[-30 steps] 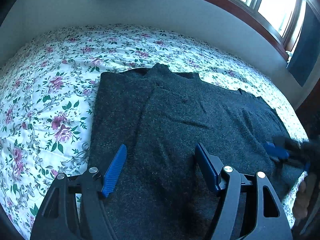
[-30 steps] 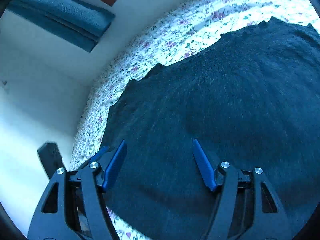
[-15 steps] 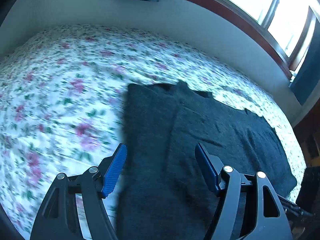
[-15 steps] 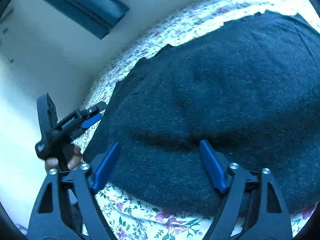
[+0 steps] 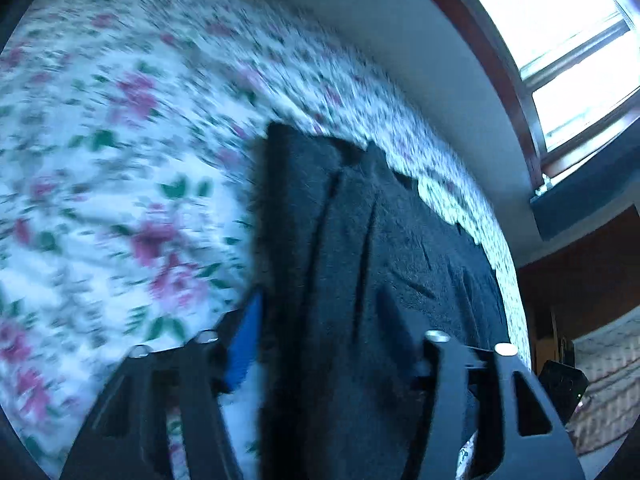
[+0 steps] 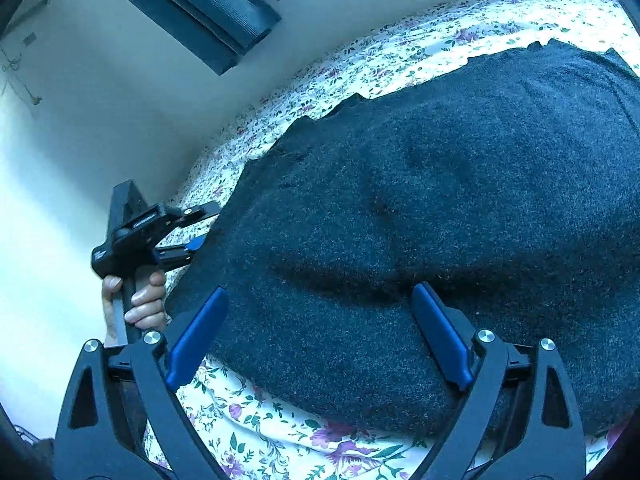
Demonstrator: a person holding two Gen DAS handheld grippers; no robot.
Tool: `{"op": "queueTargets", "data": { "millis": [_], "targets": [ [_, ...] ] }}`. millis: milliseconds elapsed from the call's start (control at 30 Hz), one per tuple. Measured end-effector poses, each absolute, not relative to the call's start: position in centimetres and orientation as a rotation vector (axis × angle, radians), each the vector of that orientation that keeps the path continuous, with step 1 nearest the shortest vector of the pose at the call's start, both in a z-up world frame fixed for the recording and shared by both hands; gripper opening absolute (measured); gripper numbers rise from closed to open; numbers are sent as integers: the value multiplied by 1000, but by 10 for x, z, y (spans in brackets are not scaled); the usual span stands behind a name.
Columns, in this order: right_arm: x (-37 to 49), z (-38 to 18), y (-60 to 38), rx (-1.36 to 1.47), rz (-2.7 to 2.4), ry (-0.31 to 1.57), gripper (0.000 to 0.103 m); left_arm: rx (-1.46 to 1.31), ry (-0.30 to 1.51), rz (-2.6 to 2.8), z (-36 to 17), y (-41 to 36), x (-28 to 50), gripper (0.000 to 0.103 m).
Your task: Fold small clothes
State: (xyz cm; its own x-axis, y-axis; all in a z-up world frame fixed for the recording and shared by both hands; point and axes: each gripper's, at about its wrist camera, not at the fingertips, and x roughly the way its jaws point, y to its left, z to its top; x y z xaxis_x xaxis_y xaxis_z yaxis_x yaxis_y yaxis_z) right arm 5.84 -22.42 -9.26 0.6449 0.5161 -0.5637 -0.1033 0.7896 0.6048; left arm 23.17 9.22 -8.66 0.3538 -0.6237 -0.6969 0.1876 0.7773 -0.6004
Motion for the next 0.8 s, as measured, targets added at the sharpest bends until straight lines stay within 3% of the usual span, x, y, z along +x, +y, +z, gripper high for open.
{"op": "queueTargets", "data": {
  "millis": [267, 433, 800],
  "targets": [
    [58, -94, -227, 570, 377, 798, 93, -366, 1102, -532, -83, 63, 238, 41],
    [58, -94, -227, 570, 380, 798, 93, -263, 1088, -438, -75, 51, 231, 17],
    [58, -94, -229, 562, 389, 793, 94, -167, 1067, -371, -7, -5, 228, 14]
  ]
}}
